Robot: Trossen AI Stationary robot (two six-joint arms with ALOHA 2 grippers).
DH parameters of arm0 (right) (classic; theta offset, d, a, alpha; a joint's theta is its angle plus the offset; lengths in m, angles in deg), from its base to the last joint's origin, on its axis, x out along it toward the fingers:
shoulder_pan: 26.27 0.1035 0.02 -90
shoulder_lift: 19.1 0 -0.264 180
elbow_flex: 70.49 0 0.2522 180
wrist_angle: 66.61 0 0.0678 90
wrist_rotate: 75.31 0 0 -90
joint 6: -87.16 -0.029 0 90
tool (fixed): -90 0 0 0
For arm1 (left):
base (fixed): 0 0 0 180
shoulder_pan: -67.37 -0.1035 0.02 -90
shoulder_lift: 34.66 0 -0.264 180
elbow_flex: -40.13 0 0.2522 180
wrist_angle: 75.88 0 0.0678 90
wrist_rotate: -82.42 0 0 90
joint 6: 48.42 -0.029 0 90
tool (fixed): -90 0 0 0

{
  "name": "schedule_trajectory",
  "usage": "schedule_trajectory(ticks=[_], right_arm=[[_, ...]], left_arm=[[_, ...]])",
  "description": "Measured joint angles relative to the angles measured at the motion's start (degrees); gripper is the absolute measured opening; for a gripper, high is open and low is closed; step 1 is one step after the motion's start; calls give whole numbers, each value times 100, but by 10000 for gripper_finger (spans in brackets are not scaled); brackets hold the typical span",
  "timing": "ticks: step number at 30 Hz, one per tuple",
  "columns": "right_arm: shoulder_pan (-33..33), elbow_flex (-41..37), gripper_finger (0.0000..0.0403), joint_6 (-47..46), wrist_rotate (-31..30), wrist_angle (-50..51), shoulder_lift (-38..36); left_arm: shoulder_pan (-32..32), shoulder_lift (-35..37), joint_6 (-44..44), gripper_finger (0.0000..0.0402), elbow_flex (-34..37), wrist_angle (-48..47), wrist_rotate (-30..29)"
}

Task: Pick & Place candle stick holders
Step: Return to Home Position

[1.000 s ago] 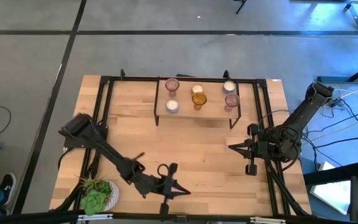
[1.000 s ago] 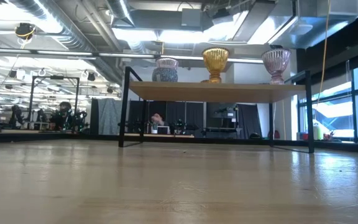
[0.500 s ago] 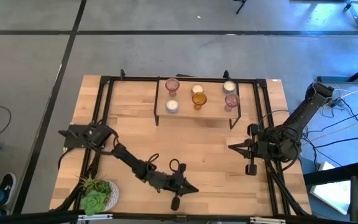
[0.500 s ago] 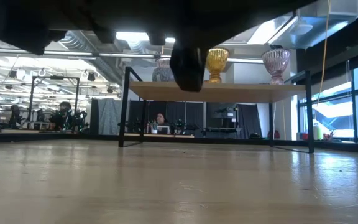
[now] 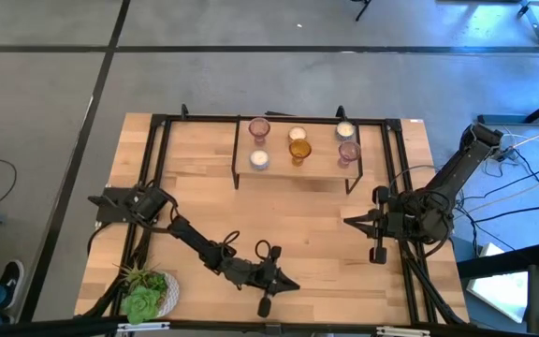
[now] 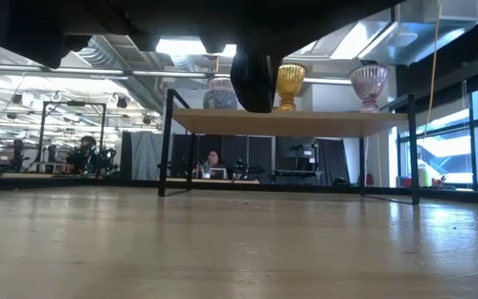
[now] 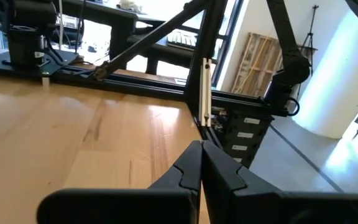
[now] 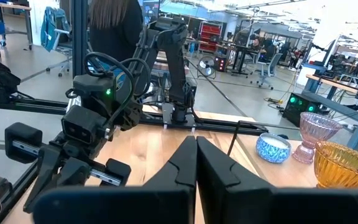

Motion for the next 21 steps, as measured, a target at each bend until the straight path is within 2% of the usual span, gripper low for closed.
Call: schedule_trajectory(ticks=[10, 21], right_arm=[[0, 0, 5, 2, -91, 26, 0], [-2, 0, 5, -875, -2383, 309, 0]], left_arm=[[1, 2, -1, 1, 0, -1, 0], [1, 7, -4, 1, -2, -1, 0]])
